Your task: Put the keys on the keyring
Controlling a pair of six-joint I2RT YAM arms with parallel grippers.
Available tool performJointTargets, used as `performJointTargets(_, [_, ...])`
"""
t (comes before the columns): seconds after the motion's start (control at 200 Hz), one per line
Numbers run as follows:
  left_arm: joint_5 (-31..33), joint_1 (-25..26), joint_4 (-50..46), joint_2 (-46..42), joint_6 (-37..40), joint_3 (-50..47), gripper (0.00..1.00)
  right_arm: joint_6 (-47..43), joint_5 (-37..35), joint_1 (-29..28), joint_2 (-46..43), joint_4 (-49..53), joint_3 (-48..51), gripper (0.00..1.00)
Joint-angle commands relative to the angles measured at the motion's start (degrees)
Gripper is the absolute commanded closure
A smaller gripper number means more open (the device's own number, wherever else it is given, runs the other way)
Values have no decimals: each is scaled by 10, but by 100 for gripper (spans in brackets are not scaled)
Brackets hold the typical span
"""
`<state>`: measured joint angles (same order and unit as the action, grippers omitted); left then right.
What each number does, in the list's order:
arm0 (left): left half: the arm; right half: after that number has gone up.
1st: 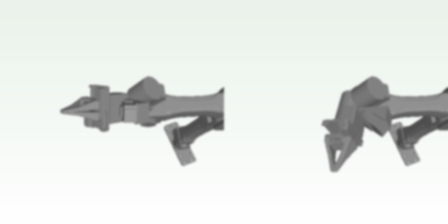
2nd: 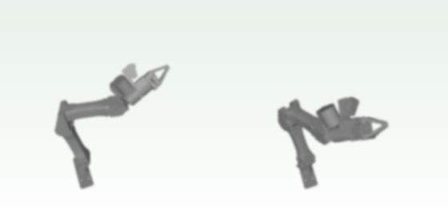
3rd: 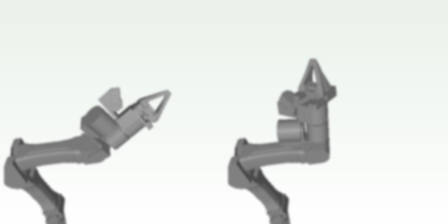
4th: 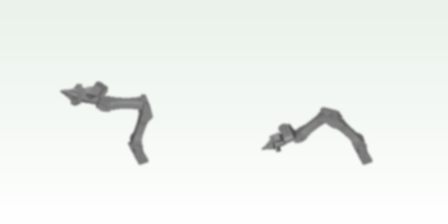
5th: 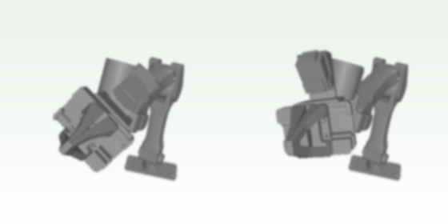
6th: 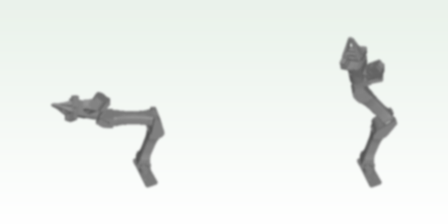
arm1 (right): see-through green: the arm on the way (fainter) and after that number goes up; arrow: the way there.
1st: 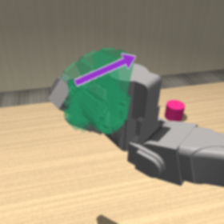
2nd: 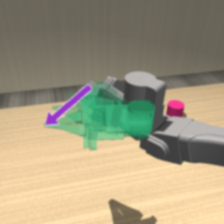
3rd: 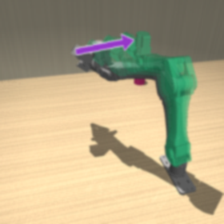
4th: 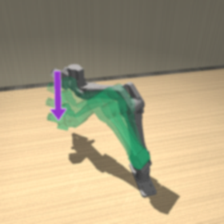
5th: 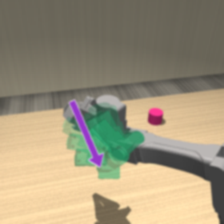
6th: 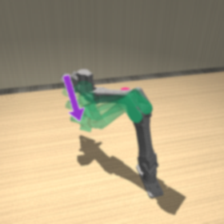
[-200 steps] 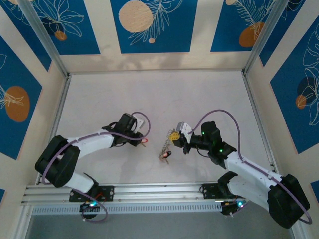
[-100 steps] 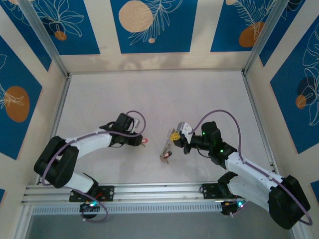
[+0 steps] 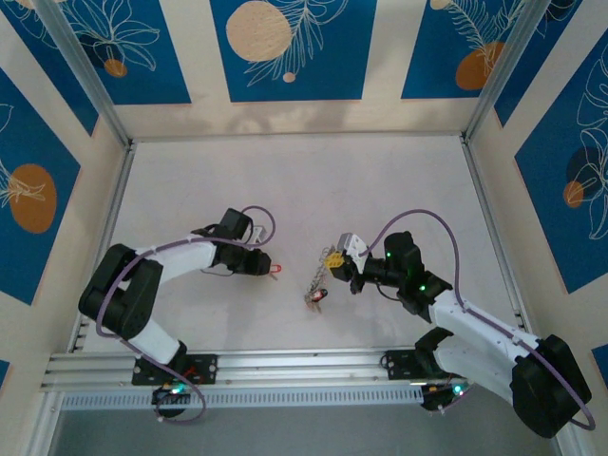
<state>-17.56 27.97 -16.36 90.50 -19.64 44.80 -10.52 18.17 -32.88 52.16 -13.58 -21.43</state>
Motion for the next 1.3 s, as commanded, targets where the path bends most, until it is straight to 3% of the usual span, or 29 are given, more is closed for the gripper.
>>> performJointTargets(0.0, [-22,-4,-25,-4,5,7,67,-6,1,5,-15,-16,-8,100])
performJointTargets(0.09, [-24,-4,-22,-2,7,3,68,-5,1,5,-15,-15,-9,100])
performJointTargets(0.32, [-19,-4,-17,-7,7,0,85,-3,-2,5,-19,-14,-8,100])
performJointTargets(0.81, [24,-5,-53,-17,32,7,91,1,-4,5,-21,-23,0,100])
performJointTargets(0.905, [31,-5,-58,-23,38,8,100,1,-4,5,-22,-24,0,100])
performJointTargets(1.01, [27,-4,-56,-37,49,7,100,2,-3,5,-22,-26,2,100])
performJointTargets(1.145, [2,-3,-49,-85,89,4,100,4,7,6,-20,-25,2,100])
performJointTargets(1.295, [-43,5,-41,-170,183,10,100,22,31,5,-10,-13,-12,100])
